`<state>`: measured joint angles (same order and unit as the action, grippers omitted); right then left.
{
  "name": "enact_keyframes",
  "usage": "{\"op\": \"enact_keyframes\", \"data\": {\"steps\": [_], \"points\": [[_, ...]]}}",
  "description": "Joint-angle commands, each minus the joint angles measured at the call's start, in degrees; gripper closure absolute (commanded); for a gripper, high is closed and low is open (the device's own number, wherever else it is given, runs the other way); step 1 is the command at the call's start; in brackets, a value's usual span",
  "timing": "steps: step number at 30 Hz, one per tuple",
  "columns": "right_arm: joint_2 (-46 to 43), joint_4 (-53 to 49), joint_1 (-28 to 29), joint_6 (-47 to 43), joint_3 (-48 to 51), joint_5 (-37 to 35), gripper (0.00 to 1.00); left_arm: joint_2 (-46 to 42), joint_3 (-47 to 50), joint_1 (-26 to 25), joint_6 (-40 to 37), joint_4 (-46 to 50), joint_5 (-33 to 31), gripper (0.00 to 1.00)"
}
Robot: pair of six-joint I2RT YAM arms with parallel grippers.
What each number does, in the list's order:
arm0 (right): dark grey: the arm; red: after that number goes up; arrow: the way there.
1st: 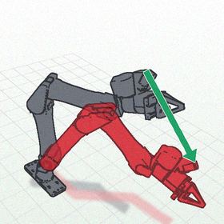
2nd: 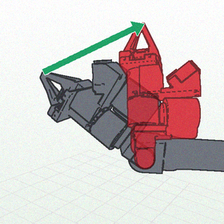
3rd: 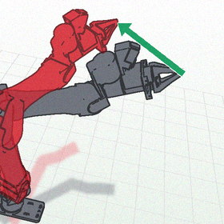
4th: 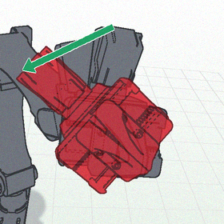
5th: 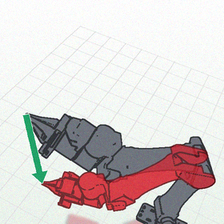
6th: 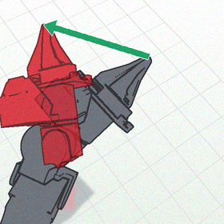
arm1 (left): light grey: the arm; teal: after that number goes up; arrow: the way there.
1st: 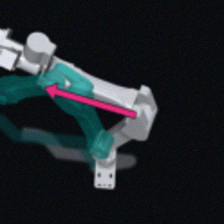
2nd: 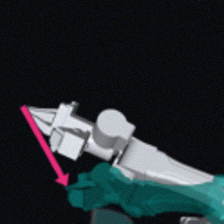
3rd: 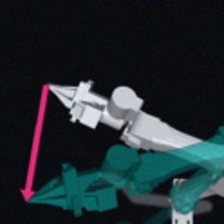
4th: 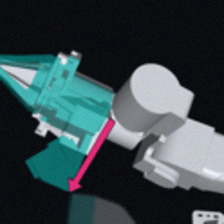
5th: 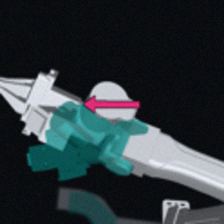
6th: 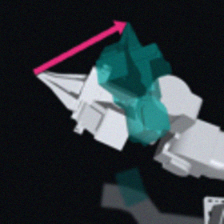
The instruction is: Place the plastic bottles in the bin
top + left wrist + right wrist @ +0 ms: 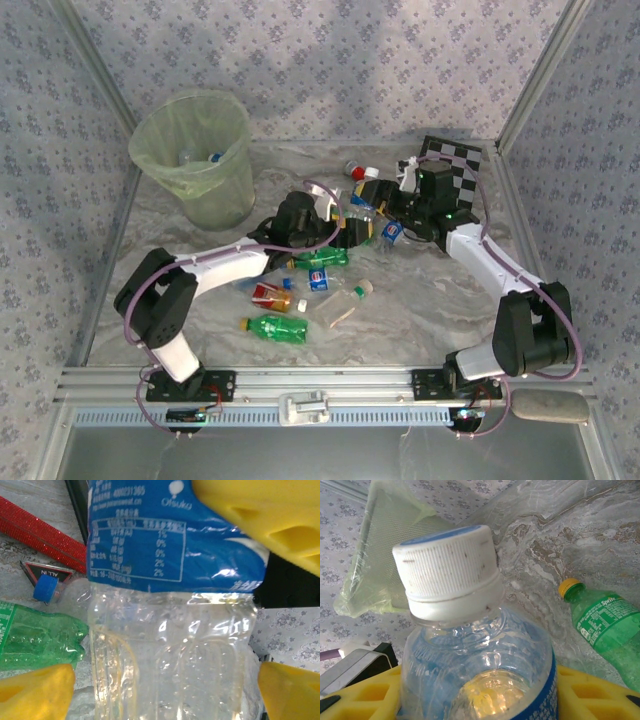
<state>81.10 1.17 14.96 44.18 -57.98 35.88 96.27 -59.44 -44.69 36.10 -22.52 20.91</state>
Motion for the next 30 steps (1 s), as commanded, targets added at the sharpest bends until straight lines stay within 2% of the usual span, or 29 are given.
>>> {"op": "enact_keyframes", "data": {"steps": [1,5,10,14,16,18,20,25,30], "points": [[-1.33,1.81,-0.25,0.64,0.58,2.00,0.49,1.06,-1.94,-0.27,0.02,-0.73,2.06,0.15],[-1.51,2.04,-0.25,0.99,0.50,2.53,0.49,1.80,-2.69,-0.31,0.01,-0.68,2.97,0.31],[-1.98,1.76,-0.21,0.85,0.47,2.38,0.48,2.08,-3.02,-0.27,0.05,-0.76,3.22,0.46],[-2.56,0.59,-0.30,0.40,0.73,1.15,0.40,1.37,-2.63,-0.23,0.37,0.06,1.67,0.55],[-3.00,0.49,-0.41,0.46,1.01,0.62,0.32,0.87,-2.31,-0.25,0.45,0.50,1.12,0.57],[-3.67,-0.59,-0.55,0.14,0.96,-0.45,0.13,0.18,-2.09,-0.30,0.62,1.10,0.66,0.57],[-4.90,-1.85,-1.26,-0.84,1.02,-1.60,0.02,-0.65,-2.07,-0.27,0.59,2.42,-0.32,0.57],[-9.95,-5.33,-4.07,-3.71,1.40,-4.24,0.00,-4.54,-2.20,-0.10,-1.01,8.66,-4.66,0.57],[-13.50,-10.17,-5.29,-6.30,1.87,-8.12,0.00,-9.76,-5.89,1.45,-6.55,19.69,-8.78,0.57]]}}
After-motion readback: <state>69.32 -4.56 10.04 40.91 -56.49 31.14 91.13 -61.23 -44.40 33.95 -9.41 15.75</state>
